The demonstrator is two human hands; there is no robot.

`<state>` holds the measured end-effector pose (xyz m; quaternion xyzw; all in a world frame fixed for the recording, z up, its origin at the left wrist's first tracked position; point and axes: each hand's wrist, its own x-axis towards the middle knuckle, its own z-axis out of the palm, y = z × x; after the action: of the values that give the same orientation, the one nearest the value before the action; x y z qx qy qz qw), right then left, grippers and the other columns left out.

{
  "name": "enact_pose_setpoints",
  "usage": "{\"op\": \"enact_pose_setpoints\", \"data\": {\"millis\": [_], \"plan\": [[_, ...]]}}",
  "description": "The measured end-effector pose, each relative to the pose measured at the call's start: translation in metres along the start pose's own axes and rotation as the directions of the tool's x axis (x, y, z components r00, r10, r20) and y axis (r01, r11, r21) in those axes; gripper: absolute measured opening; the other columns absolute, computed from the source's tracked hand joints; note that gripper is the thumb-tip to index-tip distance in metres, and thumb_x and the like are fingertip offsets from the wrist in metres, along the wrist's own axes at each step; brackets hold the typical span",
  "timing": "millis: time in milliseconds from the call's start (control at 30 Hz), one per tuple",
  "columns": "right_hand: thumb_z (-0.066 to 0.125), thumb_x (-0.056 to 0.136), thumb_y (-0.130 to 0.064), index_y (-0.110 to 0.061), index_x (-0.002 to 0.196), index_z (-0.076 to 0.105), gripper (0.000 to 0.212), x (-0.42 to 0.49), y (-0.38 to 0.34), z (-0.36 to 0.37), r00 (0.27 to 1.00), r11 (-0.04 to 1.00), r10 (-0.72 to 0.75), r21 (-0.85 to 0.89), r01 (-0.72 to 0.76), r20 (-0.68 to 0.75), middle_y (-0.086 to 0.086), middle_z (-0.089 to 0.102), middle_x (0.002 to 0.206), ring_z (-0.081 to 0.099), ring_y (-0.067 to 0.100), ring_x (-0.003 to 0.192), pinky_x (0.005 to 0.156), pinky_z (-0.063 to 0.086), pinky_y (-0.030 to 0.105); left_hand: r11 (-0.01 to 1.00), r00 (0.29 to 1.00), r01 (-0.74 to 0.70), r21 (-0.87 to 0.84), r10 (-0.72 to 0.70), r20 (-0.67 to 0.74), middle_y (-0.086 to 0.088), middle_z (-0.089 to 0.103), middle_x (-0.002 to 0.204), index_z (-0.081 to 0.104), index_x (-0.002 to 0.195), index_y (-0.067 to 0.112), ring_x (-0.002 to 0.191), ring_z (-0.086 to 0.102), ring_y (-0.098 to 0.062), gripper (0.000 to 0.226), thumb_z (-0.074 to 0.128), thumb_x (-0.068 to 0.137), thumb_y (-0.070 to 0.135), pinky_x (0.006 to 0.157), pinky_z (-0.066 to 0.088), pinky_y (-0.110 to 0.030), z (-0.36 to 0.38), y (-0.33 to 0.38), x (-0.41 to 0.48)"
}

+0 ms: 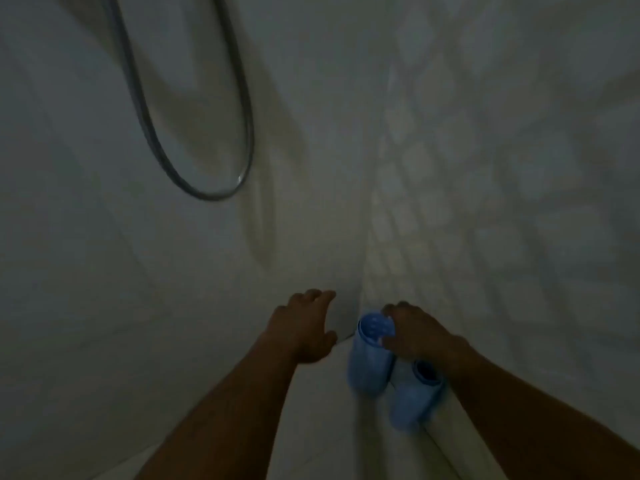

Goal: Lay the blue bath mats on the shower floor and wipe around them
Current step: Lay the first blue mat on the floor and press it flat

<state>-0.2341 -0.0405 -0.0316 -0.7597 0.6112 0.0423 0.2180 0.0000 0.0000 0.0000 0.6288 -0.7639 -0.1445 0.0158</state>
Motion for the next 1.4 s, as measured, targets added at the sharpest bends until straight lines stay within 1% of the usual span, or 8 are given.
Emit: {"op": "enact_pose_setpoints", "data": {"millis": [300,433,533,733,867,1033,1300,1400], "plan": [[0.063,0.089,-0.044,-0.013,0.155,0.016,0.087,0.163,0.085,0.218,0.985,0.976,-0.004,-0.213,-0.034,-0.173,0.010,0.025,0.160,0.027,0.030,0.146,0.114,0.032,0.046,0.993,0.998,-0.060,0.105,0.063,-0.026,-0.001,0.015,0.167,0.010,0.160,0.029,0.148,0.024,-0.029,0.083,0.061,0.095,0.041,0.115,0.032,-0.049,0.280,-0.071,0.103],[0.066,0.090,-0.022,-0.005,0.134,0.046,0.052,0.195,0.095,0.259,0.960,1.000,-0.005,-0.016,0.000,-0.280,0.017,0.057,0.132,0.057,0.030,0.117,0.086,0.046,0.033,0.992,0.990,-0.085,0.091,0.095,-0.108,-0.001,0.009,0.168,0.008,0.160,0.029,0.149,0.022,-0.030,0.087,0.064,0.095,0.036,0.115,0.033,-0.050,0.337,-0.087,0.130],[0.056,0.092,-0.015,-0.011,0.117,0.058,0.025,0.192,0.080,0.271,0.931,0.987,-0.073,-0.158,0.017,-0.359,0.013,0.064,0.115,0.062,0.031,0.102,0.081,0.050,0.037,0.994,0.987,-0.095,0.051,0.101,-0.126,-0.001,0.004,0.169,0.002,0.161,0.030,0.150,0.022,-0.030,0.095,0.068,0.092,0.034,0.115,0.034,-0.051,0.350,-0.097,0.128],[0.062,0.091,-0.021,-0.023,0.126,0.063,0.036,0.166,0.000,0.268,0.888,0.863,-0.449,-0.304,0.402,-0.100,0.003,0.066,0.126,0.062,0.024,0.112,0.094,0.050,0.038,0.999,0.990,-0.008,0.034,0.012,-0.140,-0.002,0.005,0.169,0.000,0.160,0.034,0.146,0.028,-0.033,0.113,0.081,0.081,0.038,0.110,0.040,-0.053,0.336,-0.140,0.094],[0.065,0.090,-0.030,-0.029,0.128,0.059,0.039,0.151,-0.055,0.273,0.837,0.784,-0.546,-0.368,0.500,-0.026,0.002,0.064,0.129,0.058,0.026,0.113,0.092,0.048,0.037,0.997,0.975,0.065,-0.028,-0.070,-0.213,-0.004,0.028,0.160,0.026,0.154,0.031,0.140,0.036,-0.032,0.102,0.085,0.073,0.043,0.103,0.046,-0.052,0.331,-0.188,0.054],[0.060,0.094,-0.039,-0.028,0.093,0.048,0.017,0.127,-0.107,0.307,0.793,0.742,-0.608,-0.329,0.585,0.040,-0.009,0.052,0.088,0.057,0.024,0.093,0.072,0.040,0.033,0.988,0.955,0.151,0.035,-0.136,-0.263,-0.004,0.046,0.143,0.043,0.140,0.026,0.132,0.041,-0.028,0.090,0.085,0.067,0.056,0.099,0.045,-0.045,0.335,-0.232,-0.024],[0.060,0.091,-0.054,-0.026,0.128,0.056,0.046,0.101,-0.191,0.370,0.721,0.665,-0.693,-0.408,0.626,-0.022,0.008,0.060,0.124,0.059,0.028,0.106,0.076,0.041,0.034,0.912,0.893,0.403,-0.083,-0.411,-0.183,-0.011,0.065,0.119,0.043,0.135,0.033,0.103,0.061,-0.032,0.073,0.075,0.077,0.063,0.075,0.045,-0.037,0.353,-0.291,-0.130],[0.054,0.093,-0.056,-0.023,0.121,0.056,0.044,0.094,-0.197,0.380,0.664,0.566,-0.747,-0.550,0.614,-0.027,0.006,0.064,0.120,0.060,0.028,0.110,0.090,0.041,0.040,0.897,0.869,0.396,-0.196,-0.435,-0.235,-0.016,0.065,0.115,0.036,0.141,0.035,0.102,0.062,-0.036,0.080,0.077,0.077,0.061,0.074,0.046,-0.038,0.371,-0.293,-0.145]]}}
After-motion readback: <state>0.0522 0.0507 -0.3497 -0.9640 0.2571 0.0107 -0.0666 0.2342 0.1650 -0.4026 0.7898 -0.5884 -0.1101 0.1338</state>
